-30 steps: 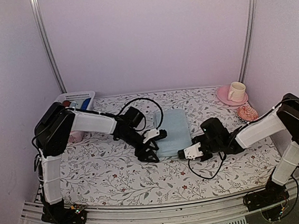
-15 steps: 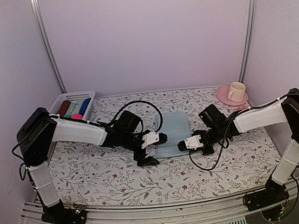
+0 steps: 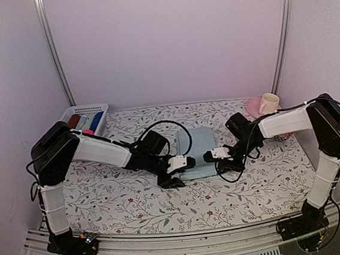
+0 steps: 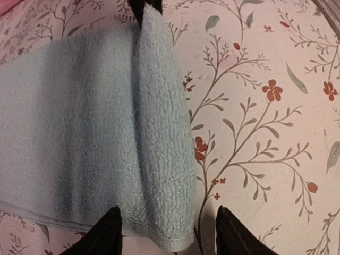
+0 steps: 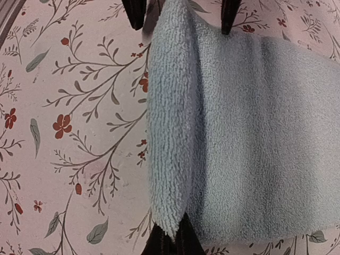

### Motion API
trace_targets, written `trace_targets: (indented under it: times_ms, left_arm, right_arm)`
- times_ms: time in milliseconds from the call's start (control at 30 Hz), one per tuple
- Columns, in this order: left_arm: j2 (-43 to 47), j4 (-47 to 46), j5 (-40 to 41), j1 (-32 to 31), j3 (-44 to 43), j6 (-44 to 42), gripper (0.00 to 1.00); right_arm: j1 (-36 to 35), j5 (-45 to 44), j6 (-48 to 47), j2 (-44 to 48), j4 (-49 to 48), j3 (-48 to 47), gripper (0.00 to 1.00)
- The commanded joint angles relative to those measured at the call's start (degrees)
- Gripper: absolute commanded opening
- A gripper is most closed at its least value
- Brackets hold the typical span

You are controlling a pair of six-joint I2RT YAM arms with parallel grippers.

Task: Roll the towels
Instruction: Roll the towel at the center of the board.

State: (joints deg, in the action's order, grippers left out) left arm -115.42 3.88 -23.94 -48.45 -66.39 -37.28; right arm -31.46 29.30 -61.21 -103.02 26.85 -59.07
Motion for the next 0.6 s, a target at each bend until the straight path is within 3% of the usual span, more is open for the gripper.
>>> trace_targets:
  times_ms: [0,400,567]
  left_arm:
    - [-0.26,-0.58,-3.21,0.29,-1.46,0.42,0.54]
    - [1.01,-4.54,-5.02,1.12,0.5,2.55,0.49]
    - [0.99,-5.19,-6.11,1.38,0.56,3.06,0.37]
  right_arm:
    - [1.03,3.69,1.85,-2.55,5.98,-3.65,0.04]
    - [2.89,5.4,4.04,-8.4,13.16,-9.7,0.05]
    - [4.58,8.24,4.29,-9.93,16.56,-13.53,0.04]
